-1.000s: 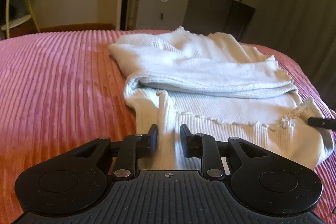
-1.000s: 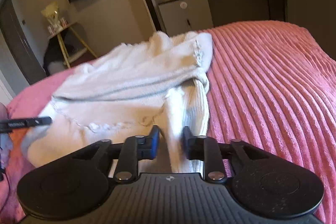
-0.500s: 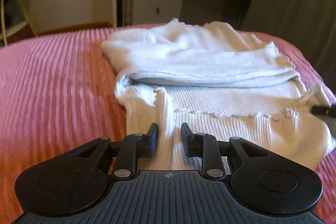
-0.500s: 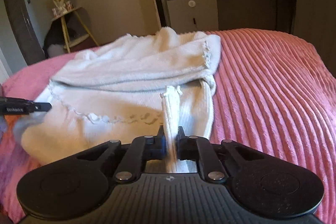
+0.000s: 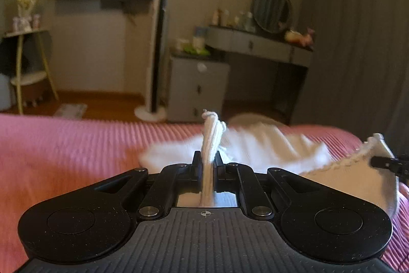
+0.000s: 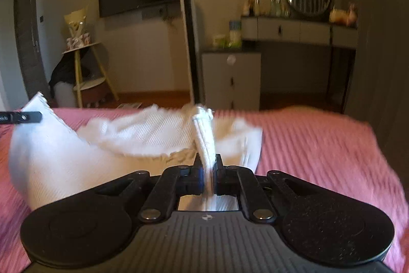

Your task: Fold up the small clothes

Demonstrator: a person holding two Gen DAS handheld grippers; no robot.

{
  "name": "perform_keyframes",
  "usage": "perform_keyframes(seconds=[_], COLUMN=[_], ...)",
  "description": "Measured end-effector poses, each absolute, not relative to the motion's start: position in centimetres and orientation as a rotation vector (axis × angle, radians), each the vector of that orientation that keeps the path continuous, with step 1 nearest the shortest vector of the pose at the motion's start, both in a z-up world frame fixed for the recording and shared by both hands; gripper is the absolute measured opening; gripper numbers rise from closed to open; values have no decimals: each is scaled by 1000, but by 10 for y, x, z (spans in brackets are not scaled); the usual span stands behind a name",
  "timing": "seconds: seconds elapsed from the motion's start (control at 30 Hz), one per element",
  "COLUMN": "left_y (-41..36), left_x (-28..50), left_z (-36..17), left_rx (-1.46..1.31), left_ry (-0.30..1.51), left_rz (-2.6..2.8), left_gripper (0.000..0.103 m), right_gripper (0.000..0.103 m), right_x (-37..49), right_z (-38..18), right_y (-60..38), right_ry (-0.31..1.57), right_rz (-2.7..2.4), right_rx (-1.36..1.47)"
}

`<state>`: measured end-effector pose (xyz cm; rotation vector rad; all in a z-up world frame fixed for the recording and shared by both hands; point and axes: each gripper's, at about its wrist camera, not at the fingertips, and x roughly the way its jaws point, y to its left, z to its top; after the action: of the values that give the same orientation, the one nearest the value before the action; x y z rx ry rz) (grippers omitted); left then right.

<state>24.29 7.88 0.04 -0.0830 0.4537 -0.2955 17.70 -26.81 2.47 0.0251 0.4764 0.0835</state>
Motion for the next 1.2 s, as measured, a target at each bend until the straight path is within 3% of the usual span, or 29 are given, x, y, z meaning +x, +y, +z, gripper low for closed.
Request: perform_keyframes(seconds=[0.37,0.7,0.93,1.03,1.1,1.17,1.2], left_y=[64,56,50,53,61,71,77], left_x=[359,425,446,445,447,443,437], left_z=[7,-33,-95,-108,-106,-96,-90], left_rx=[-39,36,123,161,145,103,79], left_ry=[418,445,608,631,657,667,665], left_rz=[-164,-93,-28,2,45,70,74], left_gripper=[10,10,12,32,56,59,59], right_gripper=[6,6,6,7,8,25,28], right_x=[309,386,410,415,419,418,413], right_z=[5,-25,-66,-80,-87,-82,-75], right_y=[-284,-281,-281,-281,-280,-282,-284], right_ry=[443,487,603,655,682,686,666], right_rz=[-100,-161,-198,-227,-258,-282,-296], right_rx=[-26,-61,-109,-149,-214,-211,-189])
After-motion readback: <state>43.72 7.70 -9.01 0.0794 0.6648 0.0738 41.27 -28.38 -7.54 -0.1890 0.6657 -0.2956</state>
